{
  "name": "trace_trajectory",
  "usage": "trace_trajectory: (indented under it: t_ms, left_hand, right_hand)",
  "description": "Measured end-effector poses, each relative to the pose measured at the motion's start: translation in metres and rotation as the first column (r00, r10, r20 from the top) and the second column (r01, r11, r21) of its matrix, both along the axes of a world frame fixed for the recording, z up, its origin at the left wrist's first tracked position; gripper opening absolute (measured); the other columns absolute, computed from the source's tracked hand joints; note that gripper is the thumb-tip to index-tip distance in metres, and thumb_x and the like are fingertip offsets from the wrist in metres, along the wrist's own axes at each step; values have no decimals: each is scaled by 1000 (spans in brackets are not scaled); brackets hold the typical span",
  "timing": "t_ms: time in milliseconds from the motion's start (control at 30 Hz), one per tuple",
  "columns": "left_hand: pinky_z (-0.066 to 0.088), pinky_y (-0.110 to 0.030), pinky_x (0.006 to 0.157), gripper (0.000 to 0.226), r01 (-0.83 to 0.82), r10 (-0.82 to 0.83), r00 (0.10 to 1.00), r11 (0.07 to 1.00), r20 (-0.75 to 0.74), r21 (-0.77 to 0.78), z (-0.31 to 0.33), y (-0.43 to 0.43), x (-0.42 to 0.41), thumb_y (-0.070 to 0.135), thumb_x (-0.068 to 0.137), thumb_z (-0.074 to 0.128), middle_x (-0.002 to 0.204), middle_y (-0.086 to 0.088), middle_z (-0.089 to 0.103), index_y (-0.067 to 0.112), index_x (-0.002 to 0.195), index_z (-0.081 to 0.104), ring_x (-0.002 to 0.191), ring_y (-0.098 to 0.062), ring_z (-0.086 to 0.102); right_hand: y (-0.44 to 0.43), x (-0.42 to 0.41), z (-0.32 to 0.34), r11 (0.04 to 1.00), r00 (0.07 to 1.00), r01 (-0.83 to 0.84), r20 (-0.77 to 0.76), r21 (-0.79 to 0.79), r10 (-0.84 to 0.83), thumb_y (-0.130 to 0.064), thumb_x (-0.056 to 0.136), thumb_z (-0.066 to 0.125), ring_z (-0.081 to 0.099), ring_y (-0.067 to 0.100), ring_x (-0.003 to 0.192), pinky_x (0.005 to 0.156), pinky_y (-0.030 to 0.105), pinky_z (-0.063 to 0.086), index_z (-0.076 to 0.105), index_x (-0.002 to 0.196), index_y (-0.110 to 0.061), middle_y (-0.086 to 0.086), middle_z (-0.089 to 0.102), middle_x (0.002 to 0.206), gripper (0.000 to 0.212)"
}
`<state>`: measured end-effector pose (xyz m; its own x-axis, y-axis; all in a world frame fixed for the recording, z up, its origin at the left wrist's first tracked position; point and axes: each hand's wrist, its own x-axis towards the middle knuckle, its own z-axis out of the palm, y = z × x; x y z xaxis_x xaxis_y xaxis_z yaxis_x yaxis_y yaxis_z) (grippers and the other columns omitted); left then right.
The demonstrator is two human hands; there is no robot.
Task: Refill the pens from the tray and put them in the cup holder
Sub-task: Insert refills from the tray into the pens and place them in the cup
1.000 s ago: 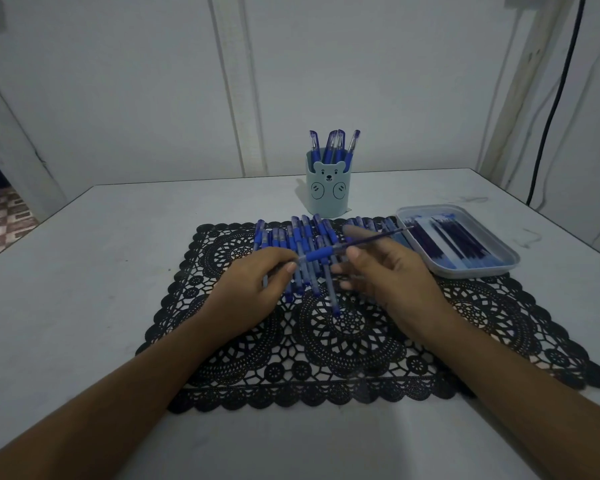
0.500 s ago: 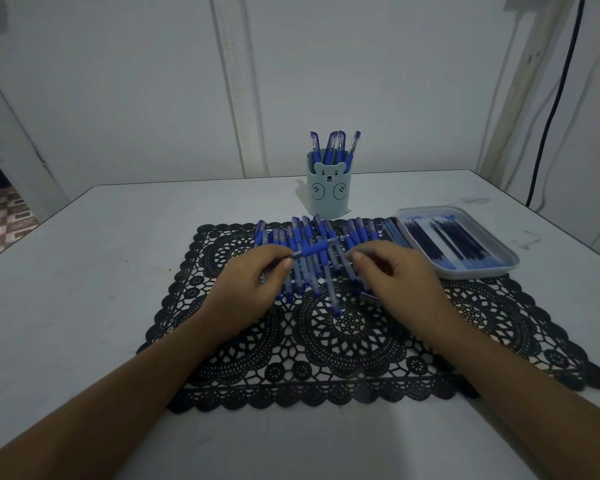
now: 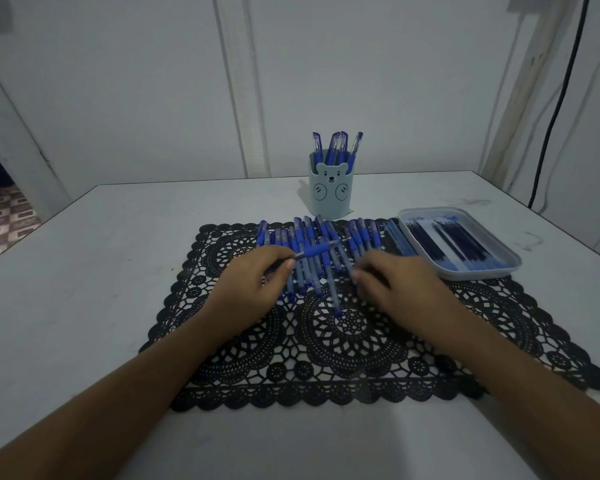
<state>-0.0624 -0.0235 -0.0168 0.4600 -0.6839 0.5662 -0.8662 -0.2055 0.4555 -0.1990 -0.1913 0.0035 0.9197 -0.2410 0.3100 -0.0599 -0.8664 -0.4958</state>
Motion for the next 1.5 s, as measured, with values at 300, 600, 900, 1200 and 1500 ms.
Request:
trace_trajectory:
  t_ms: [300,600,900,1200,1500]
  left_hand:
    - [38,-8,61,25,6,-11,998,998,62,69,-3,-1,2,29,90,45,74,20,52,16,102,63,70,3,49]
    - [38,-9,60,25,6,-10,997,999,77,54,-3,-1,2,28,89,46,73,18,52,15,102,64,68,3,49]
    - [38,-7,63,27,25,-29,997,998,70,60,-2,0,0,29,90,45,74,22,50,14,102,63,71,6,50]
    - [38,-7,62,25,16,-21,998,997,64,75,-3,0,1,26,89,47,75,20,51,15,103,63,71,5,50]
    - [43,-18,59,33,29,-45,989,994,143,110,-5,0,0,37,89,37,78,10,58,18,99,63,67,-4,49]
  right_hand:
    - [8,2,1,758,969,-146,248,636,-22,-7,90,52,69,10,79,74,25,57,62,92,-22,-1,71,85,18]
    - [6,1,2,777,935,-124,335,617,-117,-13,93,49,67,7,68,67,18,55,61,88,-25,-2,68,75,18]
    - [9,0,1,799,926,-158,368,580,-83,-12,91,51,62,6,58,61,17,53,63,88,-26,-3,65,68,19]
    - [8,3,-3,821,937,-111,334,560,-101,-11,91,51,66,4,68,66,16,54,62,87,-25,-3,68,78,19]
    - [8,3,-4,830,976,-24,192,558,-101,-33,89,50,57,6,43,49,14,48,63,71,-13,-1,62,53,30]
